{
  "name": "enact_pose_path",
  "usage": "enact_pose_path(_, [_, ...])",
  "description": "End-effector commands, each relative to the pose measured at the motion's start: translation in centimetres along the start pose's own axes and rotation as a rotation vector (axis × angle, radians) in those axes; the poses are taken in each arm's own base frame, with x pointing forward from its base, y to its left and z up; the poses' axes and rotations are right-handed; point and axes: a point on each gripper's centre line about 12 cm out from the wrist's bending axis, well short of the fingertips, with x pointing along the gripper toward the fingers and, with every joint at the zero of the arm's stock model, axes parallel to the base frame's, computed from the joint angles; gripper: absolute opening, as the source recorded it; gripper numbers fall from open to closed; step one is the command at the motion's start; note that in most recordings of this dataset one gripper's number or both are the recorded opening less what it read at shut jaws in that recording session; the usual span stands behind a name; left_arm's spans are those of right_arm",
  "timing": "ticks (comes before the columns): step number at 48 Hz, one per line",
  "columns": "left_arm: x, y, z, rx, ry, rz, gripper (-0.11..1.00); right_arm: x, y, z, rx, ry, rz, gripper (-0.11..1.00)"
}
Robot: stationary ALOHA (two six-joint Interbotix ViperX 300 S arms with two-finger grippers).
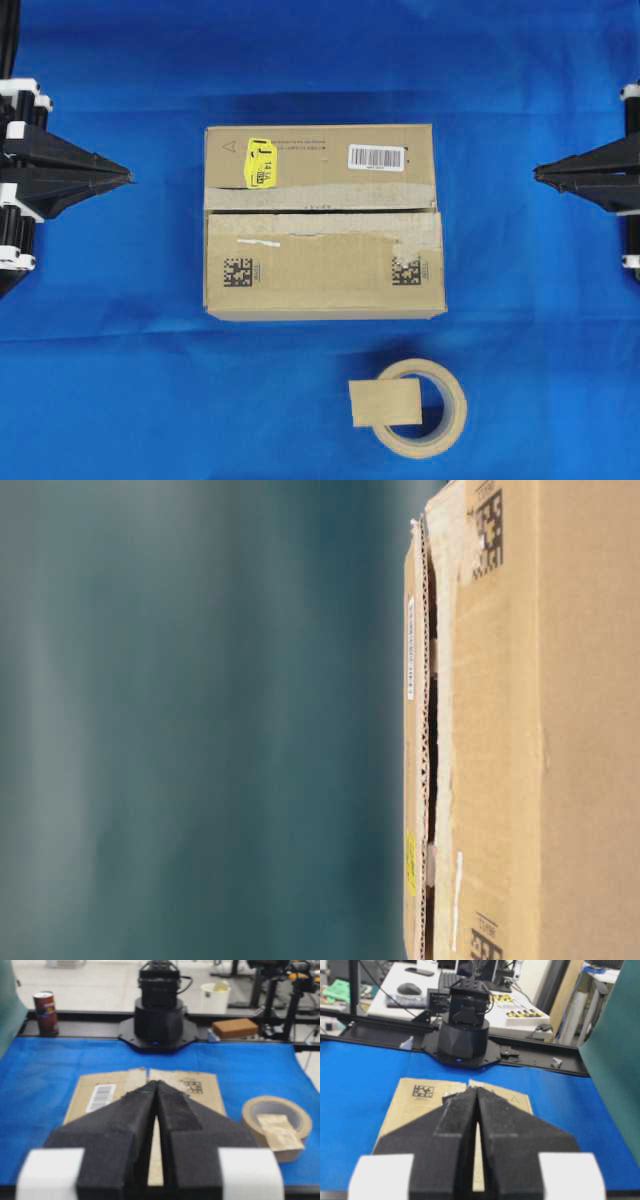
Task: Apply tape along the seams of the closed cardboard box to seal it securely.
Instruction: 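Move the left gripper down to the tan tape roll's free end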
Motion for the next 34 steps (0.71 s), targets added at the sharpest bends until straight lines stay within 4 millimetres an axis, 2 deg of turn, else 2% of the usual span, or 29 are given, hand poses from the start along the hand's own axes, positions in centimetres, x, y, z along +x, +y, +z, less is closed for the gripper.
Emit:
enact_pose_path(1, [0.3,-0.1,-0.1,0.034,0.026,-0.005,0.0,0.3,-0.1,0.8,0.004,-0.021,-0.003,0.01])
enact_pose_path(8, [0.4,-0.6,0.0,0.086,0.017,-0.032,0.0,0.5,-0.1,1.0,0.007,-0.012,-0.003,0.01])
enact_pose_path(19, [0.2,-3.3,0.8,0.216,-0.058,-0.159,0.0,0.6,-0.2,0.9,0.021,-0.003,-0.009,0.01])
enact_pose_path(23, [0.3,-4.5,0.7,0.328,-0.092,-0.205,0.0,0.7,-0.2,0.9,0.029,-0.002,-0.013,0.01])
enact_pose_path(29, [1.4,-5.6,0.4,0.367,-0.123,-0.236,0.0,0.7,-0.3,0.9,0.04,-0.003,-0.016,0.01])
enact_pose_path(34, [2.8,-6.3,-0.8,0.423,-0.096,-0.253,0.01,0.8,-0.3,0.9,0.038,-0.002,-0.016,0.01])
